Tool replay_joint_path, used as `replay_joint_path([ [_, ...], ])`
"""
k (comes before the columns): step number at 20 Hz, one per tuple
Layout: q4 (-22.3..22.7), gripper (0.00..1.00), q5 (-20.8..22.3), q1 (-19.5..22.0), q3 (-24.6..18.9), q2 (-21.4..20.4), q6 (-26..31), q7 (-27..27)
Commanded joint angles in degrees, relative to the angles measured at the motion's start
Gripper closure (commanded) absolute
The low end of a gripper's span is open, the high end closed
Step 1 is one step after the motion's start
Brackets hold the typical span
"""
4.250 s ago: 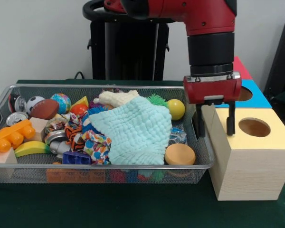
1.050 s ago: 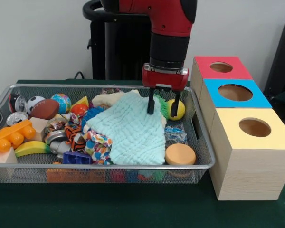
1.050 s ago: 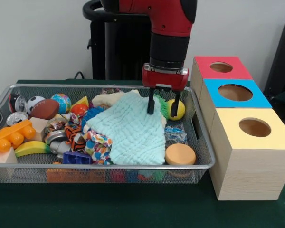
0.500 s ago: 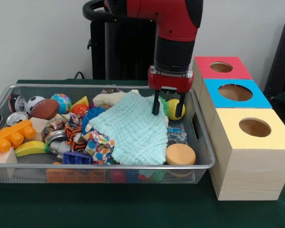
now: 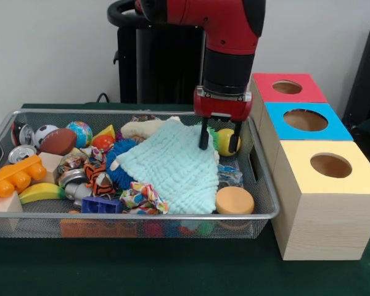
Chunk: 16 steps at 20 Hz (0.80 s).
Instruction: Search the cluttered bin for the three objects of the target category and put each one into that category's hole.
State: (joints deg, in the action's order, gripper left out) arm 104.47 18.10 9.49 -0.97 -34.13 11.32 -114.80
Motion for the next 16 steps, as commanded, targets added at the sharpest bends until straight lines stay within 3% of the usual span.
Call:
replay_joint_path([
  [1,-2.1,0.0,1.2,1.6,-3.5,0.3,3.5,-0.9],
  [5,-2.0,0.0,0.1,2.0,-4.2,-1.4,5.0,-1.0],
  [8,-4.4,0.0,-1.9,0.3,-3.3,-2.8,7.9,-2.2],
  [13,-10.4,0.0,-4.0,-3.0,-1.1,0.4,8.0,-5.8],
  [16,-10.2,0.0,-4.2,-2.9,-1.2,0.5,6.9,-5.8],
])
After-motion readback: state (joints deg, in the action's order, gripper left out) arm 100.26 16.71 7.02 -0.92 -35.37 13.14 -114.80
